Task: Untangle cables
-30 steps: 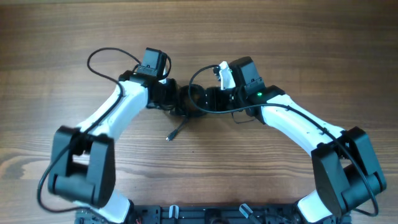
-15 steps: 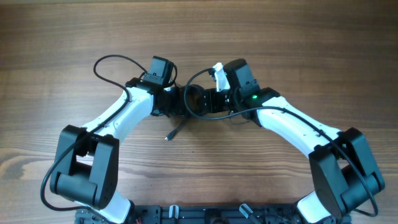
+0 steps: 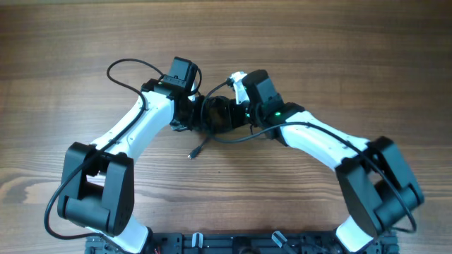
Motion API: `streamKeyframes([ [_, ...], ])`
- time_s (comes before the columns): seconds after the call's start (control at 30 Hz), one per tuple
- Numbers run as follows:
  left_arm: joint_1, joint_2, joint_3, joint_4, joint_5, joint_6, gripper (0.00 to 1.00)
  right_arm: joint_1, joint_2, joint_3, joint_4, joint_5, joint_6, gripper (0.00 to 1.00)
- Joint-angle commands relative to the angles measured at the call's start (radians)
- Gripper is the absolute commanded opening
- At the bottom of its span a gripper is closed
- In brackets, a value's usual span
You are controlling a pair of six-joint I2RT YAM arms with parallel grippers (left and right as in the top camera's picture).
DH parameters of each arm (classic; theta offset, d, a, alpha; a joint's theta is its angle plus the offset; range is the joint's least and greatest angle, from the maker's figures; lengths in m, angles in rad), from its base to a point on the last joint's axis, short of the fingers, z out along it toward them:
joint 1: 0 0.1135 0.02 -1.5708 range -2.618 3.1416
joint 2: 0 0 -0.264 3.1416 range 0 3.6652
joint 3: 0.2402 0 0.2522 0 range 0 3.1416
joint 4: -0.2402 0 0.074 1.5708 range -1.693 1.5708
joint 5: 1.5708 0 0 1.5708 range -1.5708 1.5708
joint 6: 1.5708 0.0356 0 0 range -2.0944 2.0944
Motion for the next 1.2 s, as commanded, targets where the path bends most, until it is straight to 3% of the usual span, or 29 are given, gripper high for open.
streamKeyframes([
  [0.0, 0.000, 0.004, 0.001, -0.020, 0.016, -0.017, 0.04, 0.003, 0.083, -0.006, 0.014, -0.017, 0.039, 0.12],
  [0.1, -0.005, 0.012, -0.045, 0.018, -0.013, -0.040, 0.04, 0.003, 0.090, -0.006, -0.003, -0.010, 0.068, 0.11],
  [0.2, -0.005, 0.016, -0.057, 0.067, -0.037, -0.040, 0.04, 0.003, 0.090, -0.006, -0.144, -0.021, 0.199, 0.11],
  [0.33, -0.004, 0.016, -0.058, 0.129, -0.037, -0.040, 0.04, 0.007, 0.090, -0.006, -0.188, -0.222, 0.191, 0.11],
  [0.4, -0.004, 0.016, -0.058, 0.140, -0.037, -0.040, 0.04, 0.008, 0.090, -0.006, -0.187, -0.150, 0.184, 0.11],
  [0.6, -0.005, 0.035, -0.066, 0.183, -0.037, -0.039, 0.04, 0.007, 0.032, 0.030, -0.158, -0.198, 0.108, 0.17],
  [0.83, -0.024, 0.084, -0.066, 0.223, -0.037, -0.039, 0.04, 0.007, 0.028, 0.029, -0.102, -0.198, 0.262, 0.29],
  [1.17, -0.031, 0.129, -0.067, 0.225, -0.035, -0.062, 0.04, 0.013, 0.030, 0.013, -0.066, -0.085, 0.378, 0.28],
])
